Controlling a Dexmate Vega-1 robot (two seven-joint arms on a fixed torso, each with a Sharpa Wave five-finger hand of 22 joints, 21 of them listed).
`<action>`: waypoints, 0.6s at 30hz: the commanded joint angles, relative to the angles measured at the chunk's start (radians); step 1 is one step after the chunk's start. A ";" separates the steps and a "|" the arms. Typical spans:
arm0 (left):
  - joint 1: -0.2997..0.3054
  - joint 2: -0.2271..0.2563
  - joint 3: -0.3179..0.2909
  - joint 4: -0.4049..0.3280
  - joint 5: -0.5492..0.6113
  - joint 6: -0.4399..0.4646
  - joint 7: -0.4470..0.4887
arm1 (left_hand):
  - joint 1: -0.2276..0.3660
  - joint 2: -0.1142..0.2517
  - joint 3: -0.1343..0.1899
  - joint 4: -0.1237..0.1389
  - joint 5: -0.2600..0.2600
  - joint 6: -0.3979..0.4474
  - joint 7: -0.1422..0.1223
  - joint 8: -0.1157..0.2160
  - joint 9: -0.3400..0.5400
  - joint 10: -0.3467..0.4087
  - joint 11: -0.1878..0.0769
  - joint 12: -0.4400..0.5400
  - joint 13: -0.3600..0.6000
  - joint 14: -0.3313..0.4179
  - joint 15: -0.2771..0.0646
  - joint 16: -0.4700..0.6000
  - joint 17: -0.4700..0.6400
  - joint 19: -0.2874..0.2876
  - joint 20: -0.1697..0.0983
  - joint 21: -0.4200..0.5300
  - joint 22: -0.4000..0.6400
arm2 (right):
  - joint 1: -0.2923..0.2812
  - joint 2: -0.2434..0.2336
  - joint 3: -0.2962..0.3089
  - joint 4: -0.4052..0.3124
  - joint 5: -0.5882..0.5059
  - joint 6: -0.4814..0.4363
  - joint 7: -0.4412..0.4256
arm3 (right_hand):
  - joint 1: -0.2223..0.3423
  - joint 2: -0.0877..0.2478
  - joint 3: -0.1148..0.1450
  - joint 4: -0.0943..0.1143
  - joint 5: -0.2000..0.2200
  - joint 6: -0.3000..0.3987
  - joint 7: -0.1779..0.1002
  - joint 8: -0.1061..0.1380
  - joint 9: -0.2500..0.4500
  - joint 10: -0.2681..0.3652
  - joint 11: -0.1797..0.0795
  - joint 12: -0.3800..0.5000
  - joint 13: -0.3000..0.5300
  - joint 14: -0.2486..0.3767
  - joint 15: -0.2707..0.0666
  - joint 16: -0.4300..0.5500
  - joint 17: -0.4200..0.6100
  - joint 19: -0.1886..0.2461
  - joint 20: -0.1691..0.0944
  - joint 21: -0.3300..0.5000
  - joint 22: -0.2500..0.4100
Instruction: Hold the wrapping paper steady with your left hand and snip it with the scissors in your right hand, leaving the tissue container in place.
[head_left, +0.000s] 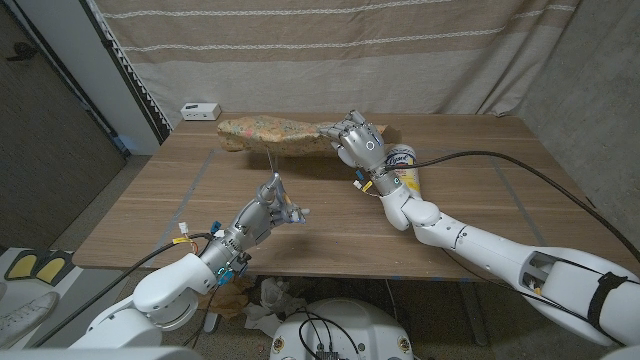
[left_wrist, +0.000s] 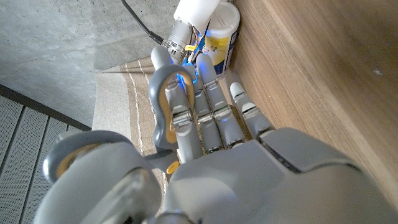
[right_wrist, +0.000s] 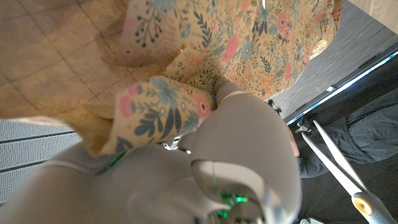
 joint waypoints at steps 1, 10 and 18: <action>0.010 0.013 -0.019 0.001 -0.020 0.002 -0.010 | -0.003 0.000 -0.005 -0.004 -0.004 0.003 0.011 -0.004 0.005 0.088 -0.079 0.089 0.004 0.002 -0.040 0.005 0.000 0.001 -0.004 -0.001 0.002 | -0.005 -0.014 -0.004 -0.015 0.006 0.012 0.009 | -0.006 0.000 -0.002 -0.002 0.008 0.012 0.002 0.001 0.001 0.010 0.000 0.000 0.004 0.010 -0.128 -0.003 0.003 -0.003 -0.141 0.008 0.002; -0.003 0.014 -0.013 0.004 -0.025 0.014 -0.016 | -0.003 0.002 -0.004 -0.005 -0.004 0.002 0.011 -0.005 0.009 0.087 -0.077 0.087 -0.001 0.001 -0.040 0.007 0.000 0.000 -0.004 -0.002 0.002 | -0.012 -0.021 -0.003 -0.042 -0.005 0.000 0.002 | -0.009 0.000 -0.002 -0.002 0.012 0.012 0.002 0.002 0.002 0.015 0.000 -0.002 0.003 0.018 -0.128 -0.005 0.001 0.001 -0.140 0.009 0.001; 0.025 0.031 -0.046 -0.022 -0.030 0.045 0.007 | -0.004 0.002 -0.004 -0.004 -0.003 0.002 0.011 -0.008 0.008 0.089 -0.079 0.087 -0.004 0.000 -0.041 0.008 -0.003 0.001 -0.003 -0.002 0.002 | -0.013 -0.040 0.007 -0.069 -0.008 0.005 0.023 | -0.010 -0.001 -0.002 -0.004 0.014 0.013 0.002 0.002 0.002 0.017 0.000 -0.004 0.003 0.026 -0.128 -0.007 0.000 0.001 -0.140 0.006 0.000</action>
